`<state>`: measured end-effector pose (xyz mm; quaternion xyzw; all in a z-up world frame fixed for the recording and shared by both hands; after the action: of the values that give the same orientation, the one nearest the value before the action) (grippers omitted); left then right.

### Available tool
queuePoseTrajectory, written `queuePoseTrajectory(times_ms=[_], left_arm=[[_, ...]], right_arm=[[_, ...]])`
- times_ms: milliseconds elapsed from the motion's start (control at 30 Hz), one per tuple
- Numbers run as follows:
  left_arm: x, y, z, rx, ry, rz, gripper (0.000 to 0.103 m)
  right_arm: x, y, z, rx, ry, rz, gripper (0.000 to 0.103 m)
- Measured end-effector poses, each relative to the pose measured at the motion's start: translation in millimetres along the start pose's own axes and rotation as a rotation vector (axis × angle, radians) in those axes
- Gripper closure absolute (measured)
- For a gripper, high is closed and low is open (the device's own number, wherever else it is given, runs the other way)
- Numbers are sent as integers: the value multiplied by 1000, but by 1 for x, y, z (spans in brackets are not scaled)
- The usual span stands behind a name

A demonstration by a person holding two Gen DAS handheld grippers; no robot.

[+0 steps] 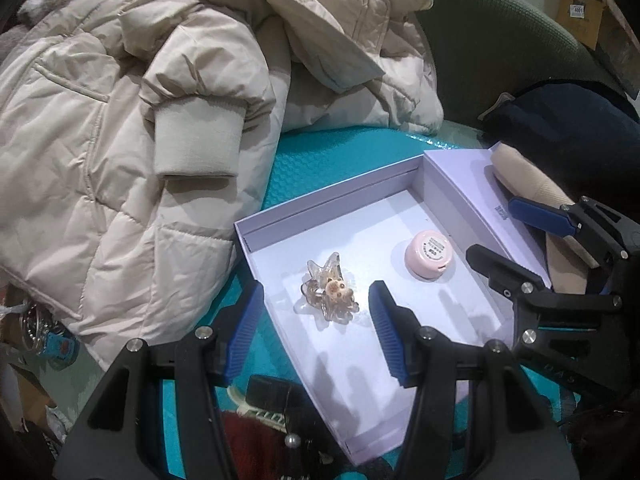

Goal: Organize objects
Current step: 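Withdraw both open tools from the box back toward the hair accessories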

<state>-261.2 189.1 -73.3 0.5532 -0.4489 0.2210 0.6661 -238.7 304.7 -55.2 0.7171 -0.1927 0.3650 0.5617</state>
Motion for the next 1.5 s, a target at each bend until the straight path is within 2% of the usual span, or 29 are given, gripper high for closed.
queuePoseTrajectory(times_ms=[533,1167,1500], left_arm=[[57,-36,7,29,28,-43,50],[115,-114,12,90,47,-64,50],[138,-162,24,163,49,-65,50]], right_arm=[[48,-14,32,38,27,-36,44],[93,-58,84,78,90,-35,44],[108,-84,116,117,150,-25,44]])
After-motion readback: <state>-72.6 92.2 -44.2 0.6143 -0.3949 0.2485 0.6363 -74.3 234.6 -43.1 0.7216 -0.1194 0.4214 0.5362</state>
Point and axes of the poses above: each gripper's, at about its wrist camera, not at the fingertips, and x roughly against the way its jaws point, z to its left, y to its top, the point moved 9 cm from there along -x, roughly the way its jaws point, and after that the axes turned 1 degree about z, right-handed, at the moved point
